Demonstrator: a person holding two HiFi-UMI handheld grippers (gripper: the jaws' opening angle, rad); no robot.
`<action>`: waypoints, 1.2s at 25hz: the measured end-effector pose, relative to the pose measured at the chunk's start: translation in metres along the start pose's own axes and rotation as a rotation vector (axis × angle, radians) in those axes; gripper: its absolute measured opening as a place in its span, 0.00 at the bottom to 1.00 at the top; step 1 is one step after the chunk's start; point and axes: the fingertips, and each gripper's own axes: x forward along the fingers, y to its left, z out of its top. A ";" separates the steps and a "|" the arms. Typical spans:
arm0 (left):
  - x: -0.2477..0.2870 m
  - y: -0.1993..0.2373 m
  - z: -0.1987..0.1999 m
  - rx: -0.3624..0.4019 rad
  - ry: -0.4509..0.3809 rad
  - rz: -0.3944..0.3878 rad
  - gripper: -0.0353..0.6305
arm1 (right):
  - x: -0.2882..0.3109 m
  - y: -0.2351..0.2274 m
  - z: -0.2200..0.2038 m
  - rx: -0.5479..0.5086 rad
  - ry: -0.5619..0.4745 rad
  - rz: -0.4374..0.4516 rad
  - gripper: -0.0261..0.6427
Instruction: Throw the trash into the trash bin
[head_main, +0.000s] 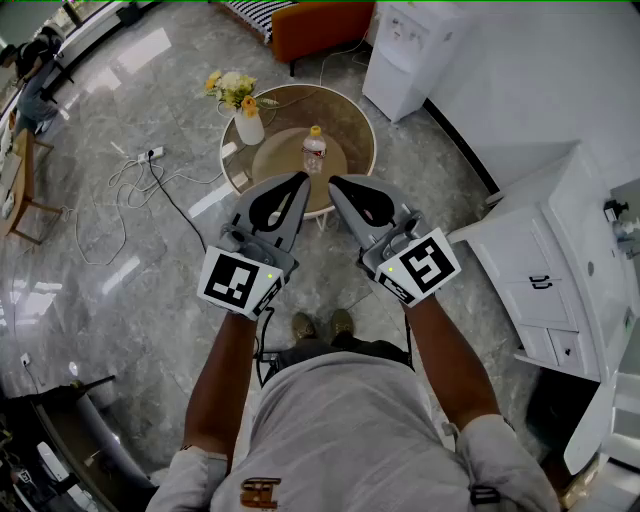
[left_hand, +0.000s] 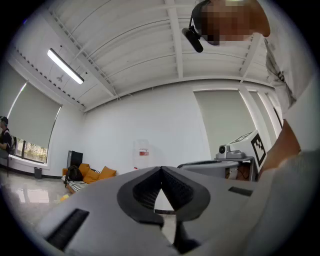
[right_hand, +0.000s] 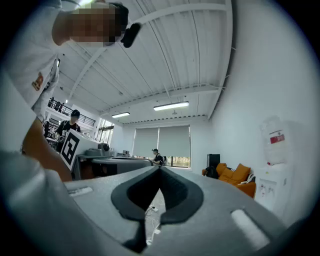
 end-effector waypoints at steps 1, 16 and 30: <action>0.001 0.001 0.000 0.000 0.001 0.001 0.05 | 0.001 -0.001 -0.001 -0.001 0.001 0.000 0.04; -0.009 0.023 -0.008 -0.014 -0.006 -0.012 0.05 | 0.024 0.009 -0.003 -0.025 -0.004 -0.007 0.04; -0.019 0.052 -0.029 -0.028 0.010 -0.035 0.05 | 0.049 0.011 -0.031 -0.024 0.055 -0.065 0.04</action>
